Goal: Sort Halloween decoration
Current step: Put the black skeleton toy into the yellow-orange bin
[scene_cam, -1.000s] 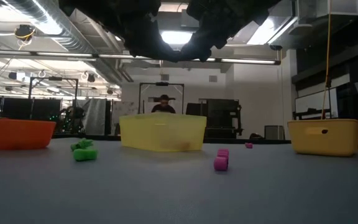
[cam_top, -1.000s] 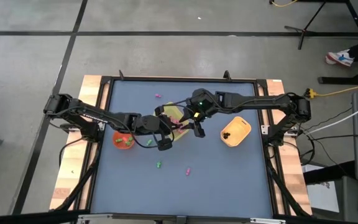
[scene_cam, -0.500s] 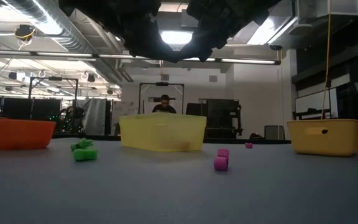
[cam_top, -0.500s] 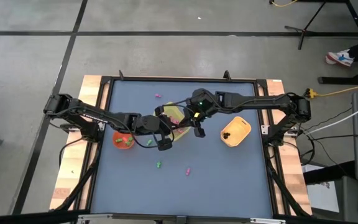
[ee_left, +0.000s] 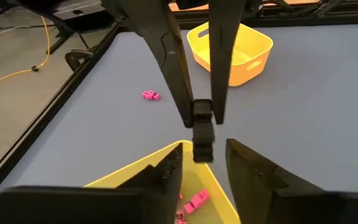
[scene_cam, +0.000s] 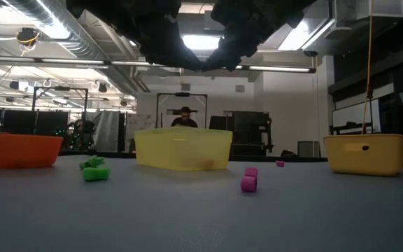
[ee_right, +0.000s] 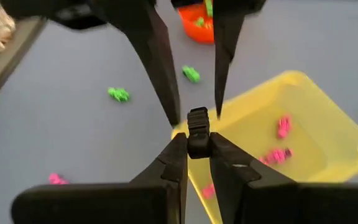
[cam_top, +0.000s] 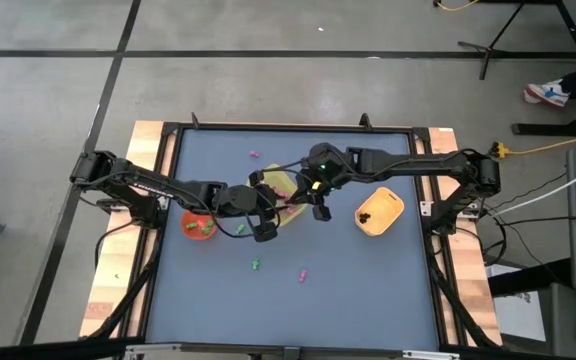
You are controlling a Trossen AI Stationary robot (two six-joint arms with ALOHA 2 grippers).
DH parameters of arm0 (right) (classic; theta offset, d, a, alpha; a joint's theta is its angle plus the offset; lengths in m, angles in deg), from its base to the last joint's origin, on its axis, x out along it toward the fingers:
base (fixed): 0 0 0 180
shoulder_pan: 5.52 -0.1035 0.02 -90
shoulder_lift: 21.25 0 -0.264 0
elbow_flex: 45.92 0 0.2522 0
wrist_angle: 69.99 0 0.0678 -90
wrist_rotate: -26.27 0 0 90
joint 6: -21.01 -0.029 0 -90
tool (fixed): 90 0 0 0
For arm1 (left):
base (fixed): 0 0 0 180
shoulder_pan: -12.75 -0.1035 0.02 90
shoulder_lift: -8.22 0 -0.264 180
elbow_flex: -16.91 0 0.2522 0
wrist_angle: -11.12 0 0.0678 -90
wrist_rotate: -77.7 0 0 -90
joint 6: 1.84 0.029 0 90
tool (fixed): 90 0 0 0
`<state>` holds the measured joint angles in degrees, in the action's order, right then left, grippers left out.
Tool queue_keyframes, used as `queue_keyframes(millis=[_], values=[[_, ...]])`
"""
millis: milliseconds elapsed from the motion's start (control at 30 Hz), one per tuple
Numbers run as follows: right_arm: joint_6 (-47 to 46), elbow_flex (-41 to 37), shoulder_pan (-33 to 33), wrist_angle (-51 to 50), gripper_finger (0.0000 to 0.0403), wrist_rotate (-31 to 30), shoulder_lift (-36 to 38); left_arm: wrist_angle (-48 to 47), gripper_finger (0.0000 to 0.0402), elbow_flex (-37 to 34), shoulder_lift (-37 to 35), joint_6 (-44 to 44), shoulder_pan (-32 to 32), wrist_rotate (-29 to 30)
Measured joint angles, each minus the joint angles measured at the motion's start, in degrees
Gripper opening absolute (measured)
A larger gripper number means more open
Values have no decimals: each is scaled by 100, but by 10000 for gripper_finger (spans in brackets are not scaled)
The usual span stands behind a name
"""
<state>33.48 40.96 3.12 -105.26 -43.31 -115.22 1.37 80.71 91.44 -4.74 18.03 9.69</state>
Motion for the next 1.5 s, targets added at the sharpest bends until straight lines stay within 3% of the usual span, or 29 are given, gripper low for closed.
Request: queue_keyframes(millis=[167, 433, 733, 1000, 1500], values=[[144, 3, 0, -779, 55, -580, 294, -83, 134, 0, 0, -4, 0, 0], [62, 4, 0, -3069, 55, -1471, 800, -98, 136, 0, 0, -9, 0, 0], [-795, 4, 0, -5249, 55, -1636, 797, -98, 137, 0, 0, -11, 0, 0], [-1276, -1, 0, -6029, 56, -1477, 796, -98, 136, 0, 0, -11, 0, -2], [-1204, -350, 0, -6178, 56, -1380, 794, -98, 136, 0, 0, 4, 1, -2]])
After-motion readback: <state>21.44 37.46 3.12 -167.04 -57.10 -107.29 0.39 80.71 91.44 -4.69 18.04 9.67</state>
